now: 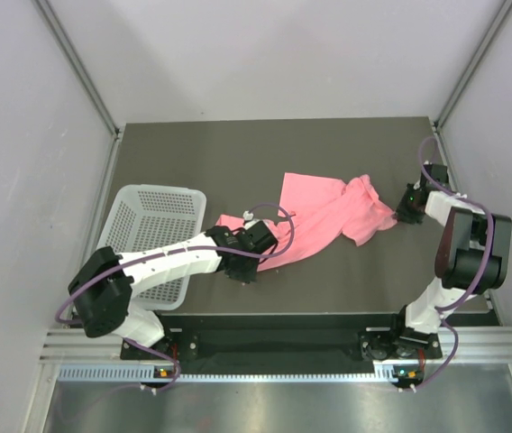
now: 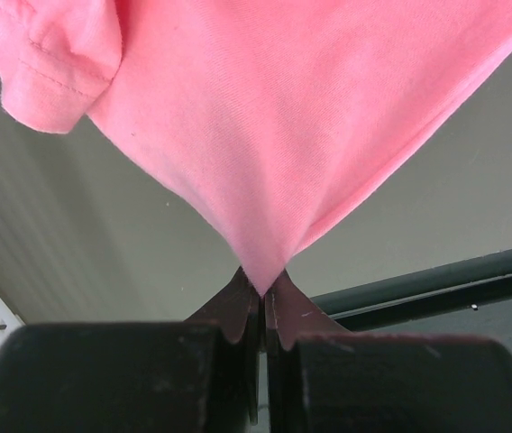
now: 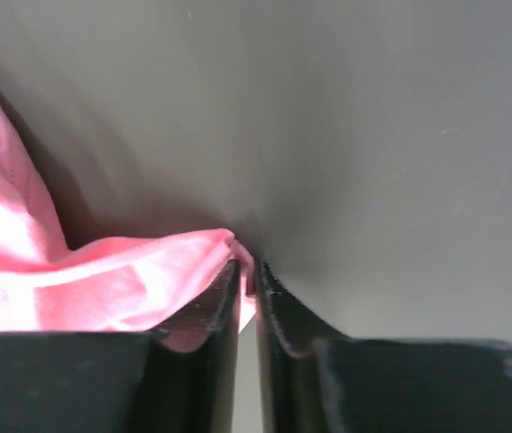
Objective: Fold and stack the t-shirts
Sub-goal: Flatten the tshirt out
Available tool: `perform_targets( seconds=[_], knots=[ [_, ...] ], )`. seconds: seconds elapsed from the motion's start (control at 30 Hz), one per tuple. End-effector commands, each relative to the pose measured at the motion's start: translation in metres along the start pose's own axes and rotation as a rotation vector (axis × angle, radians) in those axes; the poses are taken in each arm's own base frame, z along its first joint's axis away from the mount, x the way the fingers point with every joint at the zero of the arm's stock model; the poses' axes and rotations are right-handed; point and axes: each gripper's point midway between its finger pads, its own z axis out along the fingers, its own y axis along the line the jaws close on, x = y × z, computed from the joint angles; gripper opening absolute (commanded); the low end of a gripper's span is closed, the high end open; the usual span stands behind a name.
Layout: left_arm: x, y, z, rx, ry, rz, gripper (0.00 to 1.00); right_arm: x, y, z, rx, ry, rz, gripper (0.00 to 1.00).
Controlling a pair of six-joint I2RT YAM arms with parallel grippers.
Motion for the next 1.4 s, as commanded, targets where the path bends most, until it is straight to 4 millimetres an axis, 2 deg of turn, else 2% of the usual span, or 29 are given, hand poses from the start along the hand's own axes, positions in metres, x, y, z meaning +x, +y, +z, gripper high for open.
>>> perform_targets(
  seconds=[0.0, 0.03, 0.13, 0.17, 0.2, 0.23, 0.27, 0.33, 0.37, 0.43, 0.47, 0.53, 0.57, 0.63, 0.67, 0.73, 0.77, 0.83, 0.87, 0.93, 0.97, 1.0, 1.1, 1.13, 1.17, 1.23, 1.27, 1.33, 1.37],
  knots=[
    [-0.004, 0.002, -0.010, 0.013, -0.023, -0.015, 0.00, 0.005, -0.003, 0.005, -0.006, 0.016, 0.021, 0.11],
    [-0.004, 0.002, -0.011, 0.013, -0.023, -0.015, 0.00, 0.005, -0.004, 0.004, 0.001, 0.017, 0.020, 0.01],
    [-0.005, 0.000, -0.015, 0.024, -0.024, -0.023, 0.00, -0.005, -0.007, -0.009, 0.036, 0.002, 0.018, 0.00],
    [-0.006, -0.002, -0.020, 0.032, -0.022, -0.024, 0.00, -0.011, -0.007, -0.017, 0.047, -0.011, 0.014, 0.00],
    [-0.007, -0.002, -0.025, 0.041, -0.028, -0.031, 0.00, -0.026, -0.009, -0.026, 0.077, -0.047, 0.014, 0.00],
    [-0.011, -0.004, -0.030, 0.047, -0.036, -0.035, 0.00, -0.024, -0.012, -0.035, 0.103, -0.030, 0.015, 0.00],
    [-0.008, -0.001, -0.035, 0.040, -0.027, -0.035, 0.00, -0.047, -0.013, -0.054, 0.137, -0.097, 0.018, 0.00],
    [-0.010, -0.002, -0.046, 0.058, -0.034, -0.034, 0.00, -0.060, -0.016, -0.076, 0.177, -0.136, 0.042, 0.00],
    [-0.014, -0.003, -0.054, 0.065, -0.040, -0.034, 0.00, -0.075, -0.013, -0.101, 0.185, -0.186, 0.050, 0.00],
    [-0.012, 0.002, -0.068, 0.056, -0.030, -0.027, 0.00, -0.088, -0.008, -0.127, 0.179, -0.239, 0.076, 0.00],
    [-0.013, 0.004, -0.073, 0.054, -0.031, -0.027, 0.00, -0.104, -0.001, -0.153, 0.159, -0.312, 0.086, 0.00],
    [-0.008, 0.014, -0.086, 0.030, -0.018, -0.011, 0.00, -0.113, 0.004, -0.180, 0.142, -0.357, 0.098, 0.00],
    [-0.015, 0.014, -0.098, 0.039, -0.045, -0.012, 0.00, -0.127, 0.011, -0.208, 0.118, -0.425, 0.104, 0.00],
    [-0.020, 0.020, -0.119, 0.029, -0.065, 0.000, 0.00, -0.132, 0.015, -0.238, 0.103, -0.471, 0.119, 0.00],
    [-0.021, 0.022, -0.127, 0.029, -0.073, 0.003, 0.00, -0.143, 0.020, -0.270, 0.074, -0.552, 0.128, 0.00],
    [-0.026, 0.029, -0.150, 0.029, -0.104, 0.009, 0.00, -0.150, 0.026, -0.305, 0.034, -0.629, 0.145, 0.00],
    [-0.028, 0.031, -0.159, 0.035, -0.118, 0.009, 0.00, -0.157, 0.032, -0.339, 0.003, -0.708, 0.148, 0.00],
    [-0.032, 0.032, -0.178, 0.061, -0.146, 0.013, 0.00, -0.159, 0.036, -0.372, -0.027, -0.773, 0.165, 0.00],
    [-0.032, 0.031, -0.187, 0.092, -0.159, 0.013, 0.00, -0.160, 0.041, -0.403, -0.059, -0.840, 0.171, 0.00],
    [-0.038, 0.027, -0.207, 0.146, -0.205, 0.013, 0.00, -0.159, 0.044, -0.434, -0.098, -0.911, 0.190, 0.00],
    [-0.042, 0.023, -0.221, 0.198, -0.244, 0.021, 0.00, -0.157, 0.046, -0.462, -0.129, -0.973, 0.209, 0.00],
    [-0.042, 0.022, -0.224, 0.217, -0.255, 0.025, 0.00, -0.155, 0.046, -0.475, -0.134, -1.000, 0.212, 0.00],
    [-0.051, 0.014, -0.259, 0.334, -0.352, 0.028, 0.00, -0.145, 0.046, -0.527, -0.175, -1.113, 0.235, 0.00],
    [-0.056, 0.012, -0.275, 0.376, -0.392, 0.027, 0.00, -0.142, 0.045, -0.541, -0.185, -1.147, 0.235, 0.00],
    [-0.056, 0.010, -0.286, 0.414, -0.423, 0.034, 0.00, -0.134, 0.044, -0.570, -0.207, -1.223, 0.237, 0.00],
    [-0.061, 0.001, -0.313, 0.516, -0.483, 0.047, 0.00, -0.123, 0.041, -0.602, -0.218, -1.306, 0.230, 0.00],
    [-0.060, 0.000, -0.325, 0.558, -0.511, 0.052, 0.00, -0.115, 0.039, -0.629, -0.232, -1.372, 0.236, 0.00],
    [-0.062, -0.011, -0.357, 0.680, -0.573, 0.071, 0.00, -0.105, 0.037, -0.656, -0.245, -1.439, 0.225, 0.00],
    [-0.063, -0.011, -0.370, 0.713, -0.606, 0.070, 0.00, -0.096, 0.036, -0.680, -0.263, -1.499, 0.223, 0.00]
  ],
)
